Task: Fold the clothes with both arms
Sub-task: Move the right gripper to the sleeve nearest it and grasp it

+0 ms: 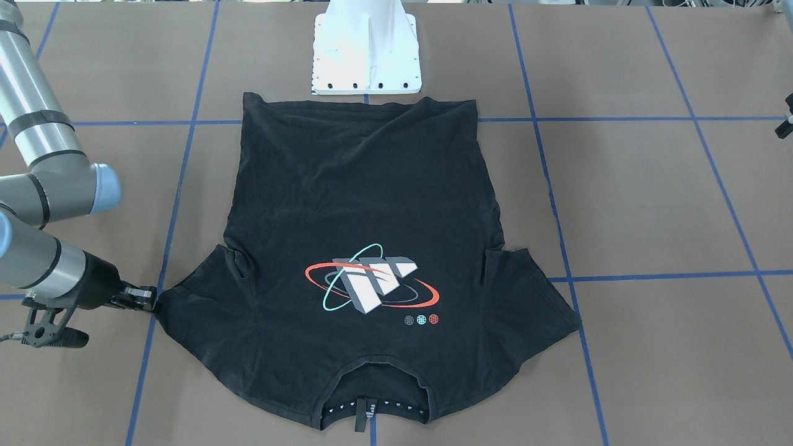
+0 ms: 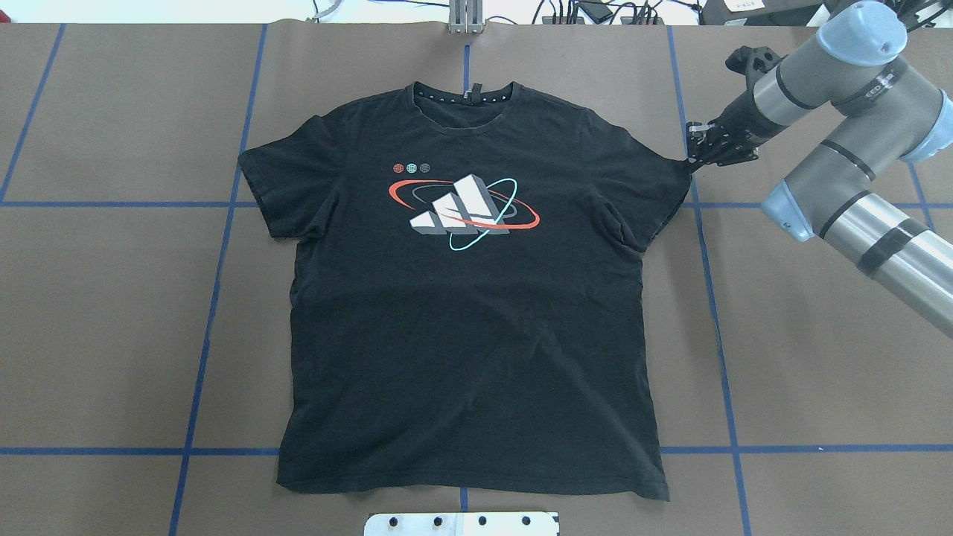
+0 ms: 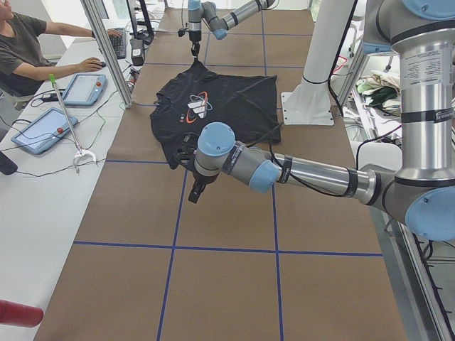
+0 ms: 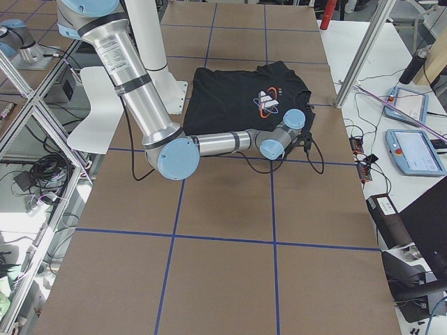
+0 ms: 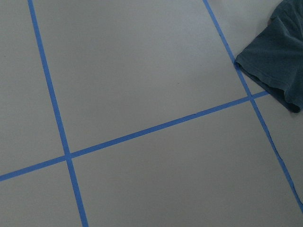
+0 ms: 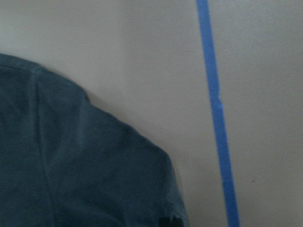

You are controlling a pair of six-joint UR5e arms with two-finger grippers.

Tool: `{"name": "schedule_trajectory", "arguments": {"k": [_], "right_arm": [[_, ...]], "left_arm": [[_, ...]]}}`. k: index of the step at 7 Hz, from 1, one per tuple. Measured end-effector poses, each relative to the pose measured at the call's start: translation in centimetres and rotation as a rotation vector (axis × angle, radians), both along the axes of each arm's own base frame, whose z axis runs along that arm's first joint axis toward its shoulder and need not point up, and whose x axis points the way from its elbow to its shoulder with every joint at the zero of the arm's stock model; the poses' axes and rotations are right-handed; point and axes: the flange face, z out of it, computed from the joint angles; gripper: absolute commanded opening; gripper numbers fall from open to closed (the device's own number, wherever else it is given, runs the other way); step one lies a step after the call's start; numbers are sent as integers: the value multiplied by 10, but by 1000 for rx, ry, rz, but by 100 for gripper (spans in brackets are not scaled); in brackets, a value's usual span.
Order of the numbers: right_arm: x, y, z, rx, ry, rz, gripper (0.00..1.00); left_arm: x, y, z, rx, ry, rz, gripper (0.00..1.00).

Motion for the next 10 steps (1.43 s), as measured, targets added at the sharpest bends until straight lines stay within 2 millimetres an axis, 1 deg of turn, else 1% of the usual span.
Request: {"name": "schedule_trajectory", "arguments": {"k": [1, 2, 3, 4, 5, 6, 7, 8, 9, 10], "right_arm": [[-8, 3, -37, -30, -44, 16, 0], [-35, 0, -76, -58, -60, 43, 0], [-75, -8, -111, -76, -52, 82, 0], [-116, -18, -141, -90, -33, 123, 0], [-150, -24, -159, -95, -10, 151, 0], [-174, -24, -167, -91, 10, 167, 34], [-191, -21, -171, -81, 25, 178, 99], [-204, -16, -171, -71, 38, 186, 100], [-215, -9, -173, -58, 42, 188, 100], [-222, -3, -177, -50, 38, 184, 100]], "left_arm": [[0, 0, 0, 1, 0, 1, 99], [0, 0, 0, 2, 0, 1, 99], [0, 0, 0, 2, 0, 2, 99], [0, 0, 0, 2, 1, 1, 99], [0, 0, 0, 4, 0, 2, 99], [0, 0, 0, 5, 0, 2, 99], [0, 0, -1, 8, 0, 2, 99], [0, -1, -3, 21, 3, 3, 99], [1, -7, -9, 44, 11, 2, 99], [3, -20, -21, 55, 23, -11, 99]]}}
